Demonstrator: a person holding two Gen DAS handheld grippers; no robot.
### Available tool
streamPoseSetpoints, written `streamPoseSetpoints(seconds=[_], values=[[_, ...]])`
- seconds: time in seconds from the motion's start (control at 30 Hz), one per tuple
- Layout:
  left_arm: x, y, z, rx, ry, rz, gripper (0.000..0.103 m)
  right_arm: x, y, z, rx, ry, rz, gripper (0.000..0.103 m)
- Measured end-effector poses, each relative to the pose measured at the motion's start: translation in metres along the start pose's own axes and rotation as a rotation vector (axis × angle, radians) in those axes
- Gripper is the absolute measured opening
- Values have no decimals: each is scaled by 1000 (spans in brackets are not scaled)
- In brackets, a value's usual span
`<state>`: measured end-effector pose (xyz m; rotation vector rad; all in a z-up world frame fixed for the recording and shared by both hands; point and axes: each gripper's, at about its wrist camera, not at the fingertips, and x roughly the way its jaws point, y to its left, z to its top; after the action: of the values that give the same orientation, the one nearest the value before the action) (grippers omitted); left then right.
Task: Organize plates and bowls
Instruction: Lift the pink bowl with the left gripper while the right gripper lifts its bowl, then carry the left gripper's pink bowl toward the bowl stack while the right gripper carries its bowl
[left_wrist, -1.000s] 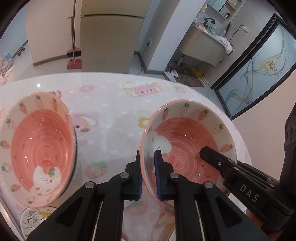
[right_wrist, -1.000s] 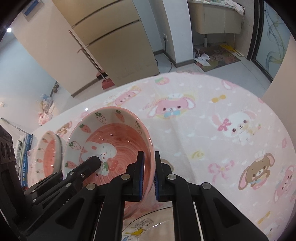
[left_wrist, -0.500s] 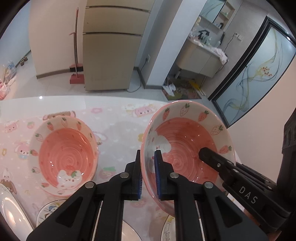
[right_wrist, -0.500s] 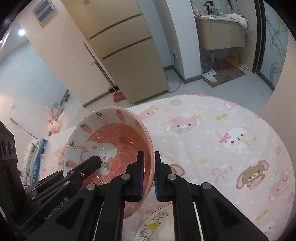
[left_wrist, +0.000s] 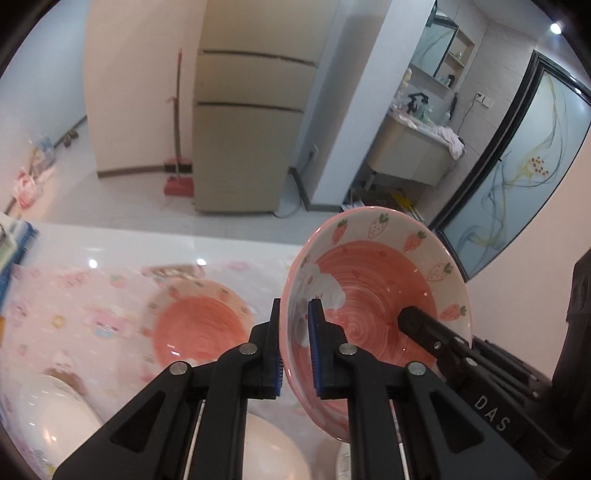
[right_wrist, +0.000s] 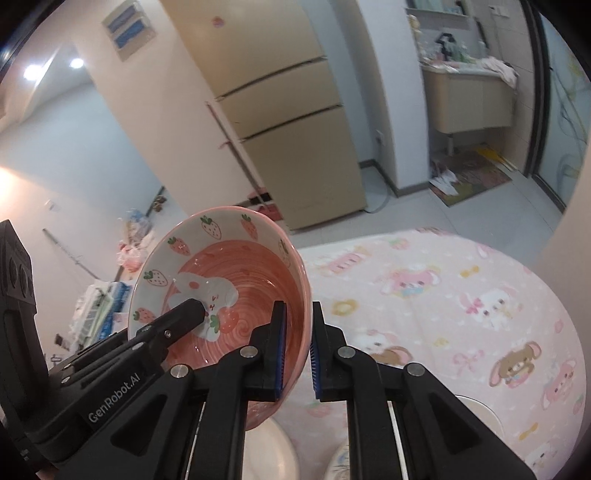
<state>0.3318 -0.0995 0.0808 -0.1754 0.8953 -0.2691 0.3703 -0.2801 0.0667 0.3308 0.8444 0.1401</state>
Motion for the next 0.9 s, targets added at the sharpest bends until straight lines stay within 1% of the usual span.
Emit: streamPoseSetpoints(seconds=[0.13,0.23,0.33,0.47,0.57,0.7,0.83,0.9], values=[[-26,24,3,-17,-46,30,10,-4,33,6,-25,-20,51,13],[-39,41,4,-30,-81,50,10,-4,60,5,-57,-41,65,13],[-49,60,4,-39,-111,65,10,1,79,0,-68,-45,82,13],[-50,83,-1,-74,-139,36,10,11,91,-10,-89,-39,111,14],[-40,93,-7,-78,-127,31,10,22,98,-18,-130,-43,89,14],[-20,97,-8,-96,-84,30,10,39,99,-20,-135,-15,58,14],[1,103,-13,-99,-32,31,10,60,90,-24,-125,17,48,15],[12,104,-14,-101,-10,38,10,71,85,-26,-112,22,60,16]])
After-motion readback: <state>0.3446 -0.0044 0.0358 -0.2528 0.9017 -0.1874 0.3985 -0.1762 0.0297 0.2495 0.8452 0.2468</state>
